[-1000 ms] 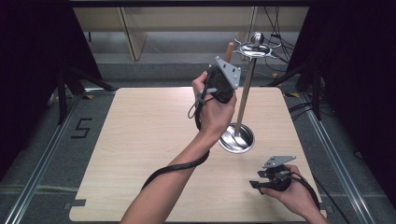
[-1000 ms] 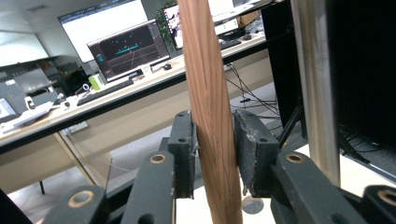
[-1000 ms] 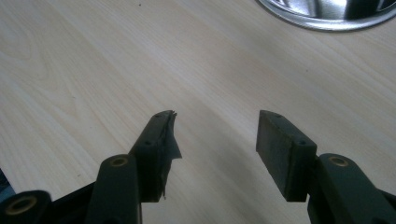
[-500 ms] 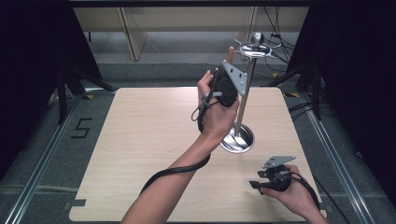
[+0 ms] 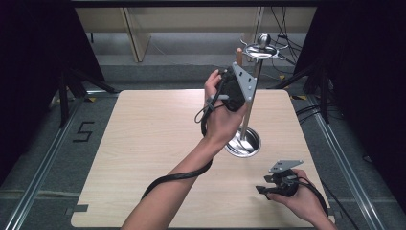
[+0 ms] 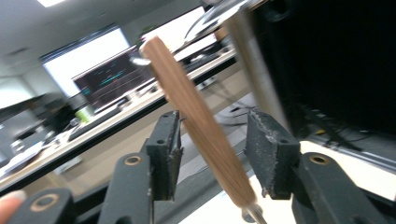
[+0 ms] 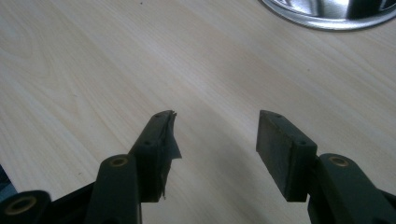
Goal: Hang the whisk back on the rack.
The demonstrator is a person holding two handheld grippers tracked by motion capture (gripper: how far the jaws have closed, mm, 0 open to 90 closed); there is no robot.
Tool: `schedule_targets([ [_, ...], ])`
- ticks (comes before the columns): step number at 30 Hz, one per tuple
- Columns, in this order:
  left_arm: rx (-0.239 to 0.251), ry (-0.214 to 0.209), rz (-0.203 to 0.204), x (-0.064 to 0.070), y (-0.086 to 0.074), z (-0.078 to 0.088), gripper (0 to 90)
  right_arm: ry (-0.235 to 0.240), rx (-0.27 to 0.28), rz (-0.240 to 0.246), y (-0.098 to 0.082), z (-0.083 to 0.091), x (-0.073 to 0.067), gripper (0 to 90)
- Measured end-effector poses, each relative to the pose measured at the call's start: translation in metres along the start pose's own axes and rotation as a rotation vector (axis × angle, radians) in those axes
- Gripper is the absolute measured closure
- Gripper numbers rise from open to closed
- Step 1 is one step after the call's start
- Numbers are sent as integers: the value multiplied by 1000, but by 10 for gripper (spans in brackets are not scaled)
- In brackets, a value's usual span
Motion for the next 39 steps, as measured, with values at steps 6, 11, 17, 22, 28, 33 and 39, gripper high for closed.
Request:
schedule_targets([
  [6,-31,-105,48,-25,-13,22,486,0,21,-19,0,-1,-1,472],
  [11,-141,-159,125,-64,-40,47,426,-2,3,0,0,0,0,472],
  [17,-257,-155,275,-118,-90,86,364,-11,29,-32,1,1,-1,472],
  [22,-355,-143,417,-152,-142,119,330,-31,42,-19,2,0,-1,472],
  [28,-479,-104,445,-174,-208,155,315,-43,54,-21,2,1,0,472],
  [33,-585,-117,473,-166,-262,183,350,-59,77,-28,2,-2,1,472],
  [39,-609,-168,423,-161,-257,191,375,-54,81,-29,3,2,1,474],
])
Point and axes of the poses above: each handheld gripper's, and its own axes: z roughly backward along the jaws, y roughly out of its top, x roughly to its right, the point moved 1 cm from there along -z, roughly forward along the jaws, and after that the axes turned 12 degrees about z, right-handed, at the moved point
